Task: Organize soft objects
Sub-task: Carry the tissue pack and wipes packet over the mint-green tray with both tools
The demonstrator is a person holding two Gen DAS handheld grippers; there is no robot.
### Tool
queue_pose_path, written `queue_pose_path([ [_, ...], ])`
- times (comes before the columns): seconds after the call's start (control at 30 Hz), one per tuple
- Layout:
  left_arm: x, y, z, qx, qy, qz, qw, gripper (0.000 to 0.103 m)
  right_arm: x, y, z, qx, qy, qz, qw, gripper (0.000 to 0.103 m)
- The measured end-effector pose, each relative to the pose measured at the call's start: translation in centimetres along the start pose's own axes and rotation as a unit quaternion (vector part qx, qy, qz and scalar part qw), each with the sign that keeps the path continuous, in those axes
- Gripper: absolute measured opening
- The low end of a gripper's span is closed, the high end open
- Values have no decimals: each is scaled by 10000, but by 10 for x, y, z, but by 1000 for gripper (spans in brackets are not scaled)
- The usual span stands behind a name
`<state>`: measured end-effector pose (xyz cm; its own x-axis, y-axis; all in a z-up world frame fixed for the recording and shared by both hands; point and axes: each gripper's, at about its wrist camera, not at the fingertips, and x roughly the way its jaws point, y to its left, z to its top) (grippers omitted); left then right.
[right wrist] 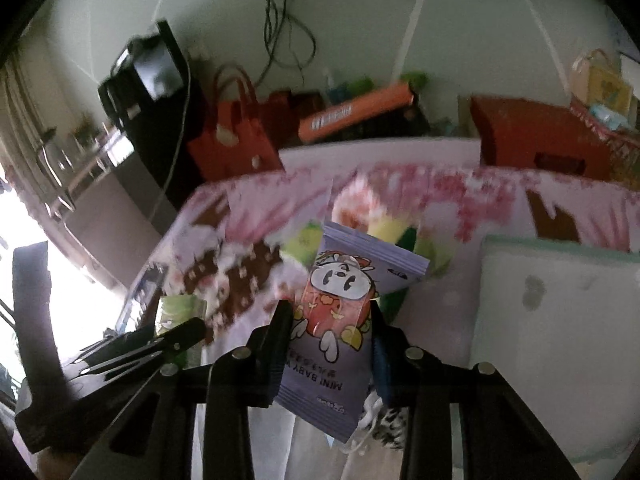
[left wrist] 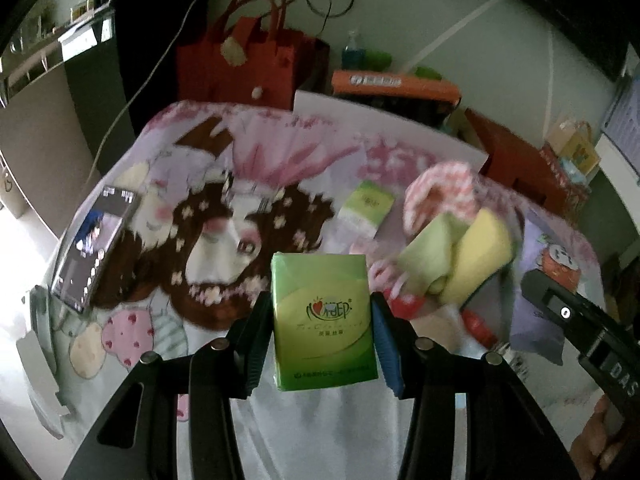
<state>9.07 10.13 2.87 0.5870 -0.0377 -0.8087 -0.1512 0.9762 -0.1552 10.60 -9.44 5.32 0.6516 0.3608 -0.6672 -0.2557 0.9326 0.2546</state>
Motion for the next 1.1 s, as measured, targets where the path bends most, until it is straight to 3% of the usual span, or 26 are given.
queue_pose_path([
  [0.17,-18,-23,23,31,-315,-136,9994,49,-19,-17,12,100,-263,-226,9994,38],
  [0.37,-27,-74,33,378,-526,-377,9972,49,-31,-72,8,617,-302,-912,9935,38],
  [0.6,-19,-144,23,831,-441,-788,9924,49,-54,-141,1,1233,-411,-1527,9797,38],
  [1.1,13,-258,-13,1908,-177,-1123,9750,49,-94,-243,-21,2117,-480,-2224,9505,38],
])
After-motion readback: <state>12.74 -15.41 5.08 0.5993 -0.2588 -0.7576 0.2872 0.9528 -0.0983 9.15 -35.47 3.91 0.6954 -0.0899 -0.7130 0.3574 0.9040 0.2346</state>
